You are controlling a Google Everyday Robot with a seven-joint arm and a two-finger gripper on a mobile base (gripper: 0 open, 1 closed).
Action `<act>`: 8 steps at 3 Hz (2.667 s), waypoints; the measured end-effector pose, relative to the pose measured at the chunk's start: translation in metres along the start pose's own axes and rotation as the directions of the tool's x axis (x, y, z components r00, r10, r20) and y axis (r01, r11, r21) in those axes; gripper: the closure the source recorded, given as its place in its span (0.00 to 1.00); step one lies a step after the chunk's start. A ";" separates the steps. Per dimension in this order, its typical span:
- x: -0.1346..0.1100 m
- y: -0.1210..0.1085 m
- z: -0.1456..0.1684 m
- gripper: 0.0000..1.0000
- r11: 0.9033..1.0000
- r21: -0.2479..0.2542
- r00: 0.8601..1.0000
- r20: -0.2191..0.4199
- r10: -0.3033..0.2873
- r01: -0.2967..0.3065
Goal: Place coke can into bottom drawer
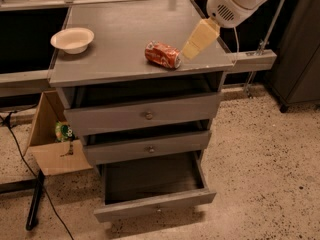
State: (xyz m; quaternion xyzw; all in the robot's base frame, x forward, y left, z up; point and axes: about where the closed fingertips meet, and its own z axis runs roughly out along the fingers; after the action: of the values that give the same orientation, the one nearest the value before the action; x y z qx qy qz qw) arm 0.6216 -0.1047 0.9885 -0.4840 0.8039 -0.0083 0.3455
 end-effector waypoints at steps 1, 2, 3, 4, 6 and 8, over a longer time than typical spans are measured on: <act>-0.017 -0.019 0.082 0.00 0.995 0.050 0.997 0.012 0.081 -0.082; -0.017 -0.019 0.082 0.00 0.995 0.050 0.997 0.012 0.081 -0.082; 0.000 -0.021 0.067 0.00 0.991 0.057 0.992 -0.031 0.123 -0.121; 0.013 -0.020 0.070 0.00 0.983 0.037 0.982 -0.055 0.180 -0.178; 0.017 -0.022 0.098 0.00 0.977 -0.002 0.977 -0.012 0.214 -0.214; -0.002 -0.028 0.139 0.00 0.981 -0.034 0.977 0.085 0.193 -0.191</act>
Offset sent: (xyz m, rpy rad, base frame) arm 0.1010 0.0441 -0.0800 0.0482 -0.0180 -0.1173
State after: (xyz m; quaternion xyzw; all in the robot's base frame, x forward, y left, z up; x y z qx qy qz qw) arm 0.7221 -0.0736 0.8935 -0.4082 0.8310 0.0566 0.3736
